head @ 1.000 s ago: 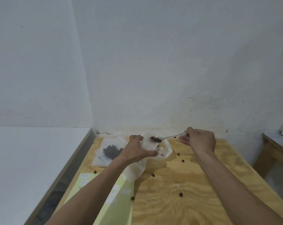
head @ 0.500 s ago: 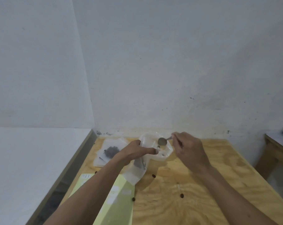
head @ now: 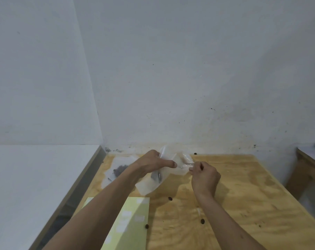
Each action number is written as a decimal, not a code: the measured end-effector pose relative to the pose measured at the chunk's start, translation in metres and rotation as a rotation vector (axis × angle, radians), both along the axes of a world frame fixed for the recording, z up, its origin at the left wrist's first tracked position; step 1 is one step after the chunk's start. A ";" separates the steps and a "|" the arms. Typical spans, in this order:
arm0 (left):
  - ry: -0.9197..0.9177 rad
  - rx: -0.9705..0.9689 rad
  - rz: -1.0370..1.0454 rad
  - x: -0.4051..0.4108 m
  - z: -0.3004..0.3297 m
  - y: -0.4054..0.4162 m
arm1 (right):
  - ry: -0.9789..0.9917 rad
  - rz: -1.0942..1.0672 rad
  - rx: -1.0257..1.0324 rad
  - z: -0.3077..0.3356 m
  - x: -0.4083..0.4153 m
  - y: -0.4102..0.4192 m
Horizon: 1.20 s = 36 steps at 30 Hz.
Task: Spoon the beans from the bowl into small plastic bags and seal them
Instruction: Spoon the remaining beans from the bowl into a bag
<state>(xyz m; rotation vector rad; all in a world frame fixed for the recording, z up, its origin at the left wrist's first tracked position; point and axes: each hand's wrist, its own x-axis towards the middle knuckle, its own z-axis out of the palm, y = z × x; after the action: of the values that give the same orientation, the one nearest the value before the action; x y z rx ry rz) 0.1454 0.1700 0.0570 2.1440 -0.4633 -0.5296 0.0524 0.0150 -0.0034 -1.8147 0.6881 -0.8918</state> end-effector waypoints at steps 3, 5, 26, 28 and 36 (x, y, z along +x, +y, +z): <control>-0.053 0.003 -0.048 0.004 0.017 -0.016 | -0.003 -0.068 0.302 0.003 0.007 0.003; -0.081 0.022 -0.075 0.010 0.025 -0.023 | 0.000 -0.086 0.455 0.008 0.007 0.001; -0.001 -0.063 0.018 0.010 -0.009 0.008 | -0.076 -0.081 0.622 0.050 -0.013 -0.024; -0.011 -0.052 0.053 0.011 -0.014 0.007 | -0.076 -0.083 0.611 0.052 -0.017 -0.027; -0.036 0.027 0.095 0.008 -0.028 0.002 | -0.137 -0.107 0.671 0.048 -0.025 -0.033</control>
<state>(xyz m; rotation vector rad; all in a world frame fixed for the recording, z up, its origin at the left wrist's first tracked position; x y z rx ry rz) 0.1537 0.1716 0.0288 2.1928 -0.3734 -0.4466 0.0278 -0.0181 0.0448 -1.1204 0.8756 -0.7281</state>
